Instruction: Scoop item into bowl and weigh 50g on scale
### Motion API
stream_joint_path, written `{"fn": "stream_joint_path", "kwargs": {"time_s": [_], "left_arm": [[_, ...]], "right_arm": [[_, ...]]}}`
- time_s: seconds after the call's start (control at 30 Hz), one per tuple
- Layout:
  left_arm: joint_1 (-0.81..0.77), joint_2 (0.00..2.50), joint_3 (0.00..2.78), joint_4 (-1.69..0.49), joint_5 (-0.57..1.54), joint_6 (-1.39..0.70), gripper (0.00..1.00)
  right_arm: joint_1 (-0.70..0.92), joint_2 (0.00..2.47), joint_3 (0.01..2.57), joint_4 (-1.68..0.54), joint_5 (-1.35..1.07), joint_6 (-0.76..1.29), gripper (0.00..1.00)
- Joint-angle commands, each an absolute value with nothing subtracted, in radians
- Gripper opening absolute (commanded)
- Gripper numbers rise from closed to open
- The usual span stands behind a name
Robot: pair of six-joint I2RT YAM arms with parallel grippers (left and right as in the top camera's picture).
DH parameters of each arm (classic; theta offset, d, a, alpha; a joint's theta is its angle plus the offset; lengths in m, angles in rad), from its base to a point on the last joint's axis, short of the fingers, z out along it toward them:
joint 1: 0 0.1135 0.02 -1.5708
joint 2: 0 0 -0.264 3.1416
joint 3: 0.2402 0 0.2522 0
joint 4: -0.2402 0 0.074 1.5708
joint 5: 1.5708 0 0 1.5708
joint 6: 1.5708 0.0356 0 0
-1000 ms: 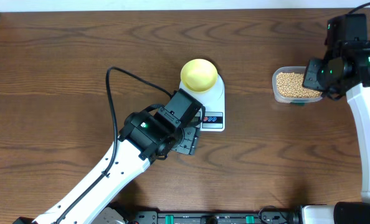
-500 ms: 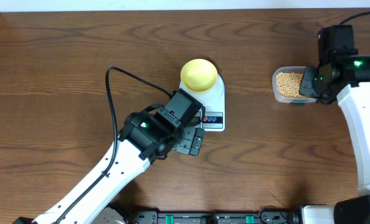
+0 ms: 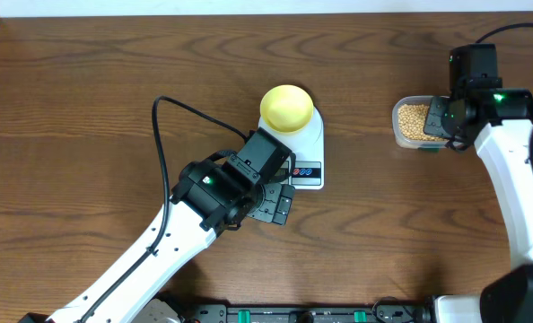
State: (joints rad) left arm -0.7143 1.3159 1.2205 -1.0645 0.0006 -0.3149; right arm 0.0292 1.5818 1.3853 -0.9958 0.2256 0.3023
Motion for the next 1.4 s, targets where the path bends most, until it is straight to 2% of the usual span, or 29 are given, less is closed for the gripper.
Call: {"fn": "stream_joint_path", "kwargs": {"time_s": [0.0,0.6,1.37], "left_arm": [[-0.712,1.322,1.234,-1.064,-0.012,-0.312,0.96],[-0.712,1.322,1.234,-1.064,-0.012,-0.313,0.96],[-0.712,1.322,1.234,-1.064,-0.012,-0.312,0.96]], "right_arm": [[0.025,1.637,1.376,-0.989,0.245,0.287,0.01],[0.024,1.715,1.376,-0.978,0.226,0.291,0.01],[-0.058,1.761,1.376,-1.014,-0.100,0.303,0.01]]}}
